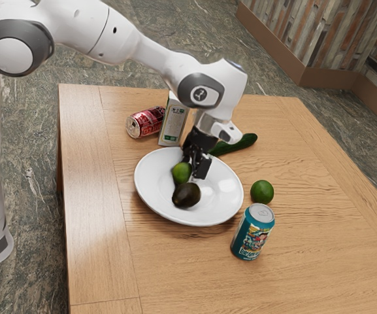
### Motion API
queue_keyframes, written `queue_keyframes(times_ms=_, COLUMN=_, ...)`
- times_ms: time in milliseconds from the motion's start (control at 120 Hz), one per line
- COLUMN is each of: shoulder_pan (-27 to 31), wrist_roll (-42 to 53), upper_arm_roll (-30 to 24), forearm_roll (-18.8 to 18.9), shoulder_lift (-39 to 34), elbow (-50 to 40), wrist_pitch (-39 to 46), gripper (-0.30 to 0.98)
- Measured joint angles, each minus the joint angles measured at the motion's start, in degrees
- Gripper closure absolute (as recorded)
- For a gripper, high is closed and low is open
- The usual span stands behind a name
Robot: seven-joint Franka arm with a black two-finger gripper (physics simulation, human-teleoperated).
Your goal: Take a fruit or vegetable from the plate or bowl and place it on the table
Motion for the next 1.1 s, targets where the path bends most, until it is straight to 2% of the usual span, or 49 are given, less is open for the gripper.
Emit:
queue_keyframes(times_ms=92, shoulder_pan=-0.21, wrist_roll=-0.29, upper_arm_roll=-0.02, forearm_roll=-0.08, shoulder_lift=-0.18, elbow=-0.05, wrist_pitch=0.01, gripper=0.26)
queue_keyframes(times_ms=183, shoulder_pan=-0.2, wrist_roll=-0.71, upper_arm_roll=-0.4, forearm_roll=0.72, shoulder_lift=-1.11, elbow=0.33, wrist_pitch=-0.22, gripper=0.31)
queue_keyframes(times_ms=258, shoulder_pan=0.31, wrist_roll=-1.15, upper_arm_roll=-1.56, forearm_roll=2.81, shoulder_lift=-0.85, elbow=5.23, wrist_pitch=-2.35, gripper=0.35)
queue_keyframes(times_ms=367, shoulder_pan=0.15, wrist_roll=-1.65, upper_arm_roll=-2.9, forearm_roll=6.81, shoulder_lift=4.66, elbow=19.42, wrist_pitch=-8.59, gripper=0.3)
queue_keyframes(times_ms=458, shoulder_pan=3.05, wrist_roll=-1.36, upper_arm_roll=-6.05, forearm_roll=10.25, shoulder_lift=12.82, elbow=32.52, wrist_pitch=-14.48, gripper=0.28)
queue_keyframes(times_ms=575, shoulder_pan=7.49, wrist_roll=-0.08, upper_arm_roll=-9.45, forearm_roll=13.23, shoulder_lift=21.91, elbow=42.94, wrist_pitch=-19.41, gripper=0.28)
queue_keyframes(times_ms=667, shoulder_pan=8.61, wrist_roll=1.2, upper_arm_roll=-13.39, forearm_roll=16.62, shoulder_lift=27.13, elbow=49.79, wrist_pitch=-21.72, gripper=0.3)
queue_keyframes(times_ms=908, shoulder_pan=9.59, wrist_roll=5.17, upper_arm_roll=-15.44, forearm_roll=21.29, shoulder_lift=34.22, elbow=61.52, wrist_pitch=-23.84, gripper=0.32)
queue_keyframes(times_ms=1100, shoulder_pan=10.81, wrist_roll=9.54, upper_arm_roll=-16.48, forearm_roll=22.1, shoulder_lift=37.14, elbow=62.79, wrist_pitch=-16.6, gripper=0.33)
